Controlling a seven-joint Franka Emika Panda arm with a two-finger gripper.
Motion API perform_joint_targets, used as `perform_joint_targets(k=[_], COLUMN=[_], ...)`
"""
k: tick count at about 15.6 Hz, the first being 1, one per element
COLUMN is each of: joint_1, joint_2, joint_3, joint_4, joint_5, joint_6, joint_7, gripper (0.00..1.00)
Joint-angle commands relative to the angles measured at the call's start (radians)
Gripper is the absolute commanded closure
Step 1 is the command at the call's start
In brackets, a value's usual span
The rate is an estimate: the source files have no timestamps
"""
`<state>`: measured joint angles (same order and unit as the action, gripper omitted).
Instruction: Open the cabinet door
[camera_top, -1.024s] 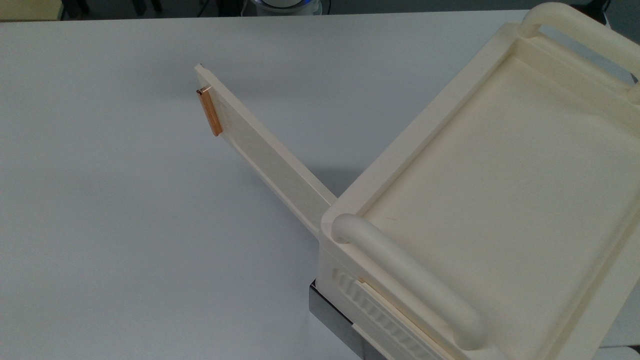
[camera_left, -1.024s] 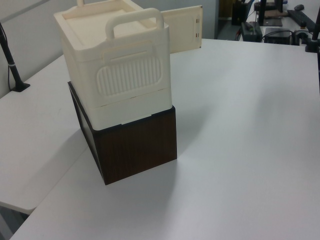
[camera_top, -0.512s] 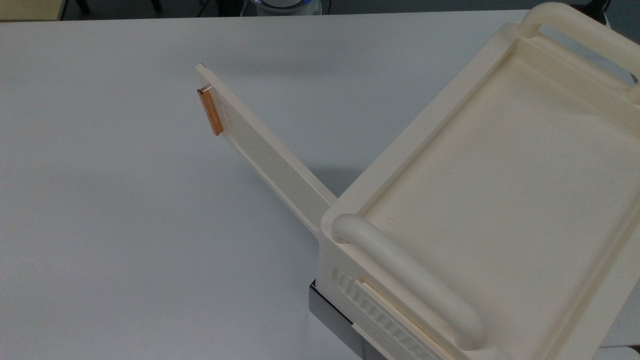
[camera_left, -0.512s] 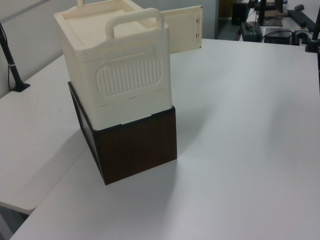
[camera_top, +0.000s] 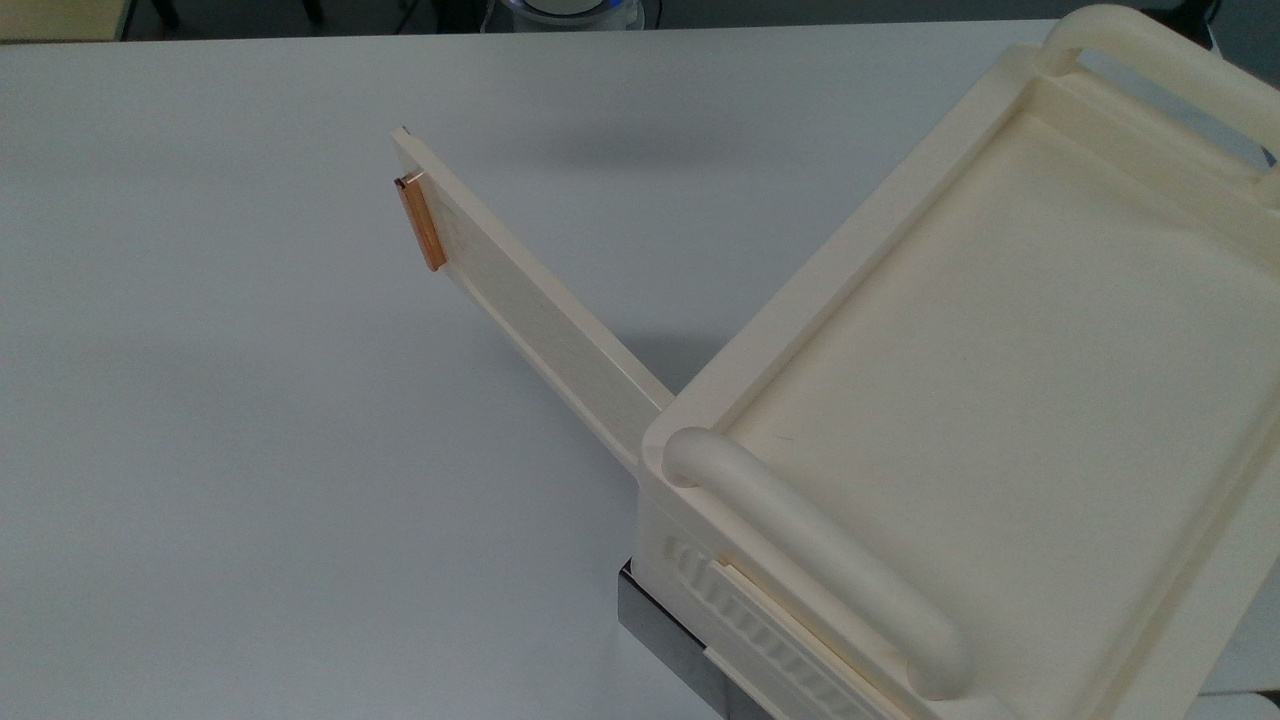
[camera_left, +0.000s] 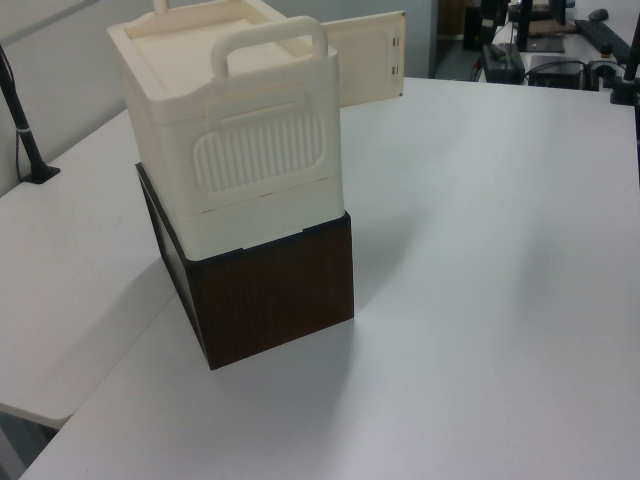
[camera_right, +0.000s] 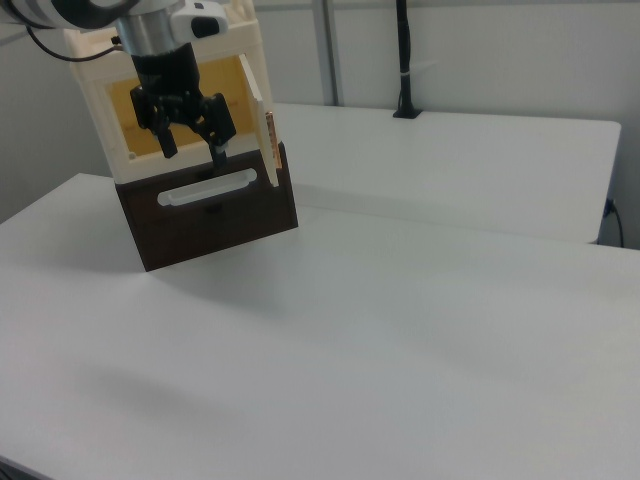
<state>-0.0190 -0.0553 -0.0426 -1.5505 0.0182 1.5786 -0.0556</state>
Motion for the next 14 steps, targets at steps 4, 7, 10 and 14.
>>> perform_joint_targets(k=[4,7,10,14], joint_1=[0.018,0.022,0.027,0.028], joint_2=[0.000,-0.002,0.002,0.002], joint_3=[-0.026,-0.026,-0.026,-0.025], joint_4=[-0.016,-0.016,-0.016,-0.016], joint_5=[-0.020,-0.021,-0.023,-0.023], joint_6=[-0.002,-0.002,0.000,0.000], joint_7=[0.007,0.008,0.010,0.013], gripper=[0.00,0.00,0.00,0.00])
